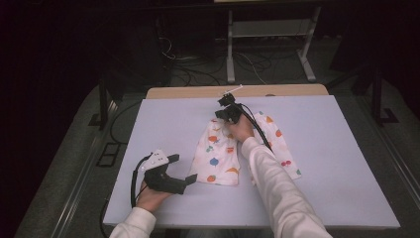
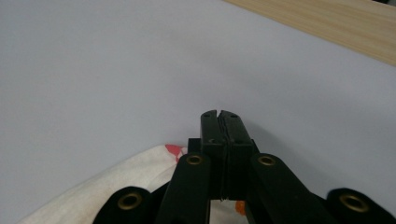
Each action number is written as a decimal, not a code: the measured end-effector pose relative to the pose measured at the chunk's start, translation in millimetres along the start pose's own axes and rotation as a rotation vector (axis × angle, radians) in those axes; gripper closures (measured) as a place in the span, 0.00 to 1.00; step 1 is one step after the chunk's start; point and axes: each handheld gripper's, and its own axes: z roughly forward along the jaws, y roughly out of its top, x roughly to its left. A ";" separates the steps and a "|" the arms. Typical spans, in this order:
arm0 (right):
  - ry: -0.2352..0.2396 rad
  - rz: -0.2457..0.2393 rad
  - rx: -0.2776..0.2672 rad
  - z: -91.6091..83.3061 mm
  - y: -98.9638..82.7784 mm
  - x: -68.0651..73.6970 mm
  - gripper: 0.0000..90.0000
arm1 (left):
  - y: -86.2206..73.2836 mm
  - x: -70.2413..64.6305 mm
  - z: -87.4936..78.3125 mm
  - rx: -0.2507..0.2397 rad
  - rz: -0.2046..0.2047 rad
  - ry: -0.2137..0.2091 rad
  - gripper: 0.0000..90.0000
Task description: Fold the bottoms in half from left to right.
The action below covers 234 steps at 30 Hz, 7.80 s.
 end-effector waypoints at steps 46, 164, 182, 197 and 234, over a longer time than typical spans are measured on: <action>-0.005 0.008 -0.047 -20.1 -6.1 7.7 0.99 | 39.3 43.4 -10.3 0.181 -0.144 0.040 0.00; 0.052 0.083 -0.151 -49.2 -4.3 -17.6 0.98 | 37.7 3.5 42.5 0.319 -0.202 -0.248 1.00; 0.056 0.095 -0.159 -61.4 -6.1 -31.2 0.98 | 52.1 -18.1 57.7 0.298 -0.164 -0.309 1.00; 0.042 0.118 -0.174 -73.6 -13.9 -46.3 0.98 | 68.9 -34.0 69.0 0.300 -0.121 -0.356 1.00; 0.044 0.182 -0.171 -99.7 -30.6 -91.2 0.99 | 93.6 -75.1 117.1 0.346 -0.058 -0.432 1.00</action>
